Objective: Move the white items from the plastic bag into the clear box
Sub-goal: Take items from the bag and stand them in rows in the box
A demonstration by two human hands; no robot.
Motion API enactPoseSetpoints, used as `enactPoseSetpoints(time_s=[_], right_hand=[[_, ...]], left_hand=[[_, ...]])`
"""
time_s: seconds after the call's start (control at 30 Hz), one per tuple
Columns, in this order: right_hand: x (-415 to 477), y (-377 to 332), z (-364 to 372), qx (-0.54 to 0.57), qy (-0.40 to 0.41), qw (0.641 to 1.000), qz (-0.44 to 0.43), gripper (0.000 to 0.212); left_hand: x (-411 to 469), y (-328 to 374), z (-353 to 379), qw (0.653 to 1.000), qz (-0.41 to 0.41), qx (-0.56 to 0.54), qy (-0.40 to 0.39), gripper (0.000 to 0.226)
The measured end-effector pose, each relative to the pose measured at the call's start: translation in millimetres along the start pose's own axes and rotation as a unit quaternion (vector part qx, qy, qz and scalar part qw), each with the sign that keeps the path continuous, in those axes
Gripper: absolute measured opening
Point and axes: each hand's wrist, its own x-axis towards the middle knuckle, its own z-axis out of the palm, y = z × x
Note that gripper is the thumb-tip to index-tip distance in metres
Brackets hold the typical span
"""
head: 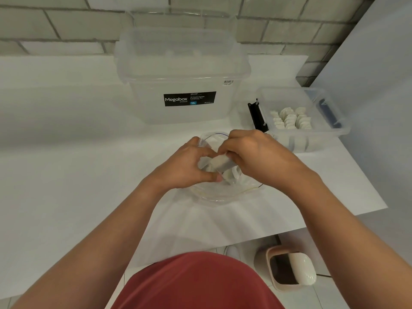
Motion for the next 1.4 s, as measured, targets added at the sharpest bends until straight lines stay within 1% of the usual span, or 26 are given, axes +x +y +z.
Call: enactPoseSetpoints(time_s=[0.1, 0.2, 0.27, 0.33, 0.37, 0.43, 0.5, 0.53, 0.57, 0.63, 0.7, 0.8, 0.87, 0.97, 1.07, 1.13, 1.2, 1.27, 1.4], right_hand=[[1.5, 4.0, -3.0, 0.047, 0.005, 0.999, -0.008, 0.022], [0.7, 8.6, -6.9, 0.130, 0.017, 0.991, 0.039, 0.028], [-1.2, 13.6, -10.7, 0.176, 0.038, 0.980, 0.081, 0.027], [-1.6, 18.0, -13.8, 0.189, 0.059, 0.976, 0.095, 0.018], [-0.4, 19.1, -14.9, 0.185, 0.063, 0.977, 0.087, 0.016], [4.0, 18.6, -16.4, 0.151, 0.054, 0.986, 0.044, 0.016], [7.7, 15.5, -17.3, 0.112, 0.024, 0.993, -0.011, 0.019], [8.9, 13.9, -19.1, 0.107, 0.007, 0.994, -0.025, 0.020], [9.6, 14.4, -21.9, 0.112, -0.004, 0.993, -0.028, 0.022], [10.3, 19.2, -28.3, 0.131, 0.004, 0.991, -0.021, 0.024], [11.6, 26.3, -31.7, 0.122, 0.008, 0.992, -0.022, 0.019], [12.0, 34.6, -33.8, 0.087, -0.027, 0.995, -0.033, 0.011], [8.7, 44.3, -40.3, 0.085, -0.017, 0.996, -0.020, 0.010], [-1.8, 71.1, -60.3, 0.108, 0.037, 0.993, 0.029, 0.009], [-9.9, 112.5, -77.4, 0.122, 0.101, 0.983, 0.093, 0.007], [-6.7, 144.4, -82.3, 0.099, 0.156, 0.975, 0.120, 0.008], [3.6, 175.3, -81.7, 0.079, 0.188, 0.969, 0.141, 0.011], [17.5, 201.5, -75.9, 0.058, 0.174, 0.971, 0.154, 0.015], [45.6, 231.0, -50.4, 0.033, 0.106, 0.982, 0.153, 0.017]], left_hand=[[0.9, -1.2, 1.3, 1.000, -0.001, -0.009, 0.010, 0.029], [-0.8, 0.0, 3.9, 0.996, -0.011, -0.065, 0.052, 0.016], [-3.2, 1.5, 5.9, 0.986, -0.025, -0.133, 0.094, 0.014], [-6.0, 3.2, 7.6, 0.979, -0.031, -0.170, 0.110, 0.016], [-7.0, 4.9, 8.1, 0.979, -0.029, -0.171, 0.104, 0.018], [-7.4, 9.5, 9.1, 0.984, -0.020, -0.157, 0.084, 0.021], [-6.1, 14.6, 9.7, 0.986, -0.011, -0.148, 0.079, 0.017], [-5.2, 16.6, 10.0, 0.986, -0.006, -0.147, 0.081, 0.016], [-3.8, 18.0, 10.5, 0.985, -0.004, -0.151, 0.083, 0.016], [-2.3, 21.6, 11.3, 0.984, -0.005, -0.156, 0.090, 0.017], [-0.6, 26.2, 12.5, 0.984, -0.009, -0.149, 0.097, 0.017], [3.8, 31.9, 15.1, 0.986, -0.013, -0.128, 0.103, 0.027], [6.8, 32.4, 16.6, 0.985, -0.026, -0.129, 0.109, 0.041], [8.8, 28.9, 19.3, 0.981, -0.050, -0.129, 0.140, 0.060], [11.6, 30.4, 21.0, 0.969, -0.071, -0.153, 0.181, 0.059], [13.9, 32.5, 21.4, 0.964, -0.081, -0.159, 0.198, 0.056], [14.5, 33.1, 21.5, 0.961, -0.090, -0.156, 0.208, 0.055], [15.0, 34.3, 21.5, 0.959, -0.102, -0.151, 0.216, 0.052], [13.1, 38.9, 21.0, 0.954, -0.122, -0.142, 0.235, 0.047]])
